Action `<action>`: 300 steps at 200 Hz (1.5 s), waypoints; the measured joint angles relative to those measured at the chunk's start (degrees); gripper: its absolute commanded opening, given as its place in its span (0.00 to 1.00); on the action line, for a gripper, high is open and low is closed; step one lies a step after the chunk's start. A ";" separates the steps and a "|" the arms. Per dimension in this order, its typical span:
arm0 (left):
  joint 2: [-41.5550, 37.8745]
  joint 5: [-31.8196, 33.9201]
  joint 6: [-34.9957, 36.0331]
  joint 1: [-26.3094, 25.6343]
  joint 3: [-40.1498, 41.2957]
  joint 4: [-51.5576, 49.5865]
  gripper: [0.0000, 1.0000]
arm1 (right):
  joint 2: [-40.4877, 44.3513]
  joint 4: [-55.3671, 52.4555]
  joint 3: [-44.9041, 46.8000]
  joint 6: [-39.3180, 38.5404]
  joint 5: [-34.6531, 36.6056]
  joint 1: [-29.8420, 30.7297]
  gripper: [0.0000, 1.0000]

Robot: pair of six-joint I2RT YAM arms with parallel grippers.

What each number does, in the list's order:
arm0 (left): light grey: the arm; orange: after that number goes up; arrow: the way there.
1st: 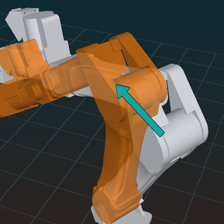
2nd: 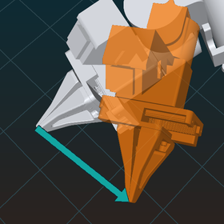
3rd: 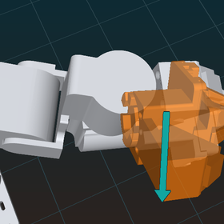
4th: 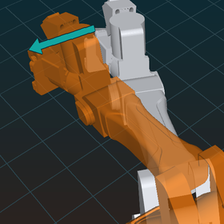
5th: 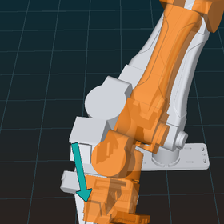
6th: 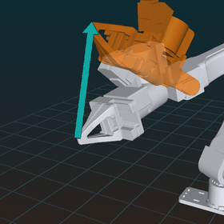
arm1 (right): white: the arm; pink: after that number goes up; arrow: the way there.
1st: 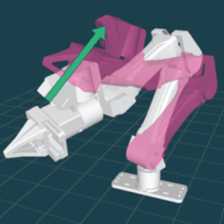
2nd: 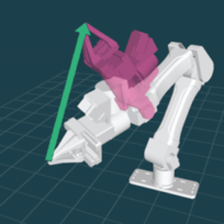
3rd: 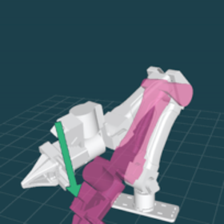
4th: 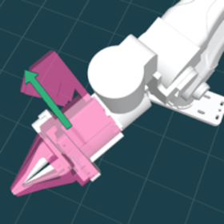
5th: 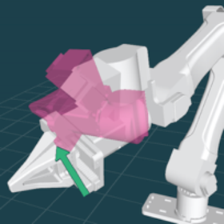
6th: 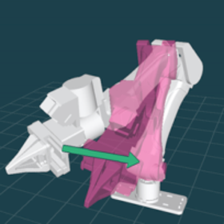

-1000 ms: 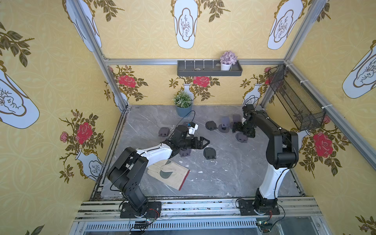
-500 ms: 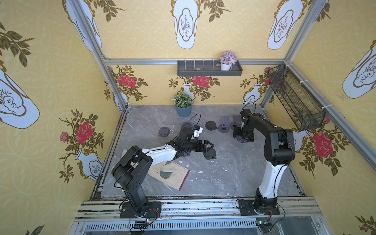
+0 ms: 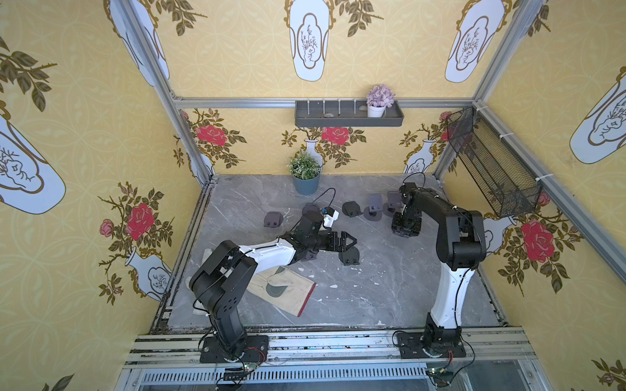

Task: Open the phone stand
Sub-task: Pick up the phone stand at the center of the board.

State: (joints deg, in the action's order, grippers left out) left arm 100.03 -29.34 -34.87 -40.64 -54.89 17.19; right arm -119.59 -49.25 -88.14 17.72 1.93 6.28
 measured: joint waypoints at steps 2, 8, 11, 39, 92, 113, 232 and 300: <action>0.00 0.00 0.00 0.00 0.00 0.02 0.99 | -0.02 -0.02 -0.04 -0.02 -0.02 0.00 0.62; 0.02 0.00 0.00 -0.02 0.00 0.02 0.99 | -0.17 -0.13 -0.13 -0.02 -0.11 -0.02 0.62; 0.04 0.00 0.00 -0.02 0.00 0.02 0.99 | -0.24 -0.17 -0.17 -0.04 -0.13 -0.02 0.62; 0.11 0.00 0.02 -0.02 -0.20 0.00 0.99 | -0.39 -0.35 -0.31 -0.46 -0.44 -0.26 0.51; -0.61 0.42 1.27 0.22 -1.25 -1.44 0.99 | 2.40 -1.92 -0.63 -0.85 -1.68 0.98 0.49; -1.31 0.44 1.53 0.96 -1.22 -2.25 0.99 | 4.94 -2.03 -0.57 -0.85 -2.80 3.21 0.49; -6.14 -2.84 1.29 7.89 2.97 -1.25 0.79 | 17.64 3.34 6.45 3.28 -4.48 22.03 0.49; -7.43 -5.18 0.85 12.17 3.91 -1.07 0.61 | 19.41 9.86 6.16 3.39 -7.37 28.81 0.50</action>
State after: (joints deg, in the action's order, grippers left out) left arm 92.60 -34.52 -34.02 -28.47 -50.98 16.12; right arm -100.18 -39.40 -81.97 21.10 -5.43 35.09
